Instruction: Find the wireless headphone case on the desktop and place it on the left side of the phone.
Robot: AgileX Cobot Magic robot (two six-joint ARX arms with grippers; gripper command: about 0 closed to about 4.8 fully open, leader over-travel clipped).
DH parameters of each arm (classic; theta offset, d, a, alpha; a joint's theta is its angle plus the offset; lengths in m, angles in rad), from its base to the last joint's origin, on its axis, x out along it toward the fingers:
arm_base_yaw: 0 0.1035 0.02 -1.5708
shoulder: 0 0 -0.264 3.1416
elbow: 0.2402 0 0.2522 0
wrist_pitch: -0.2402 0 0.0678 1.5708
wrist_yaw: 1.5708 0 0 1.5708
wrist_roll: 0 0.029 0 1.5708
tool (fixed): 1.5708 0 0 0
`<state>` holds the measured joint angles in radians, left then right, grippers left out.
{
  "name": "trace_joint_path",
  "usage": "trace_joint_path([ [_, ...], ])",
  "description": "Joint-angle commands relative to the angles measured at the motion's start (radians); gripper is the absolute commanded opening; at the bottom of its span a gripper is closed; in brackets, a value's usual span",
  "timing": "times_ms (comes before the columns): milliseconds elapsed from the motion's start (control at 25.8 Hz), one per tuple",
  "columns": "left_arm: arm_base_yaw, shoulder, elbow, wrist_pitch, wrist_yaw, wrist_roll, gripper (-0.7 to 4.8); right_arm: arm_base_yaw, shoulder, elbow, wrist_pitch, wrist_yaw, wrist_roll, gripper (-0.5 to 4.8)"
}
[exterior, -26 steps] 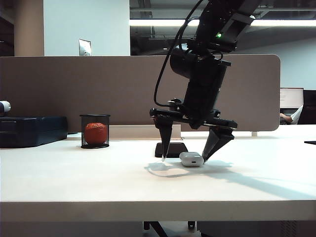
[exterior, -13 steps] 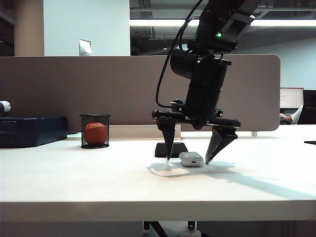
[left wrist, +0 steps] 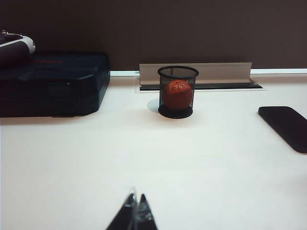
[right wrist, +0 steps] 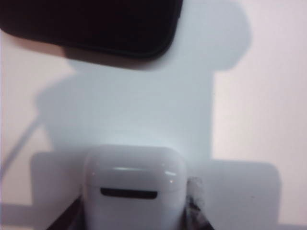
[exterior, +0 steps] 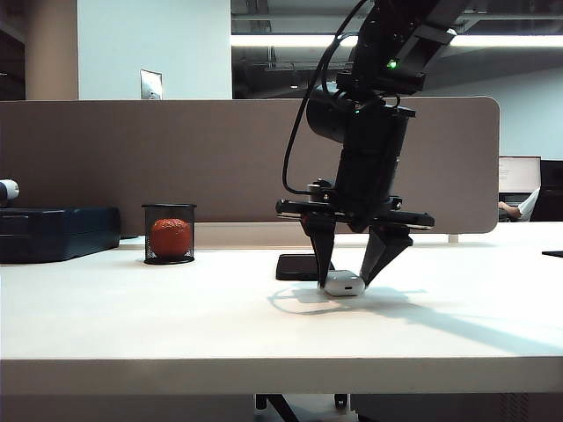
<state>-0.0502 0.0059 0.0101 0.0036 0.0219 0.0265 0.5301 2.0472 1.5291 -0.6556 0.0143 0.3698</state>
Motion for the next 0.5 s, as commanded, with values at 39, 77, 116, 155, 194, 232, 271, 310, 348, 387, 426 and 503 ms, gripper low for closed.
trace_joint_path([
  [39, 0.002, 0.001, 0.001, 0.012, -0.003, 0.003, -0.05, 0.002, 0.011, -0.006, -0.028, -0.013, 0.004, 2.13],
  [77, 0.002, 0.001, 0.001, 0.012, -0.003, 0.003, -0.05, 0.002, 0.011, -0.006, -0.028, -0.013, 0.004, 2.05],
  [116, 0.002, 0.001, 0.001, 0.012, -0.003, 0.003, -0.05, 0.002, 0.011, -0.006, -0.028, -0.013, 0.004, 2.05],
  [155, 0.002, 0.001, 0.001, 0.012, -0.003, 0.003, -0.05, 0.002, 0.011, -0.006, -0.028, -0.013, 0.004, 2.05],
  [194, 0.002, 0.001, 0.001, 0.012, -0.003, 0.003, -0.05, 0.002, 0.011, -0.006, -0.028, -0.012, 0.004, 2.05],
  [232, 0.002, 0.001, 0.001, 0.012, -0.003, 0.003, -0.05, 0.002, 0.011, -0.006, -0.028, -0.012, 0.004, 2.05],
  [271, 0.002, 0.001, 0.001, 0.012, -0.003, 0.003, -0.06, 0.002, 0.011, -0.006, -0.028, -0.012, 0.004, 2.05],
  [310, 0.002, 0.0, 0.001, 0.012, -0.003, 0.003, -0.06, 0.002, 0.011, -0.006, -0.028, -0.012, 0.004, 2.05],
  [348, 0.002, 0.001, 0.001, 0.012, -0.003, 0.003, -0.06, 0.002, 0.011, -0.006, -0.028, -0.012, 0.004, 2.05],
  [387, 0.002, 0.001, 0.001, 0.012, -0.003, 0.003, -0.05, 0.002, 0.011, -0.006, -0.028, -0.013, 0.004, 2.05],
  [426, 0.002, 0.0, 0.001, 0.012, -0.003, 0.003, -0.05, 0.002, 0.01, -0.005, -0.028, -0.012, 0.004, 2.05],
  [503, 0.002, 0.001, 0.001, 0.012, -0.003, 0.003, -0.05, 0.002, 0.01, -0.005, -0.028, -0.013, 0.004, 2.05],
])
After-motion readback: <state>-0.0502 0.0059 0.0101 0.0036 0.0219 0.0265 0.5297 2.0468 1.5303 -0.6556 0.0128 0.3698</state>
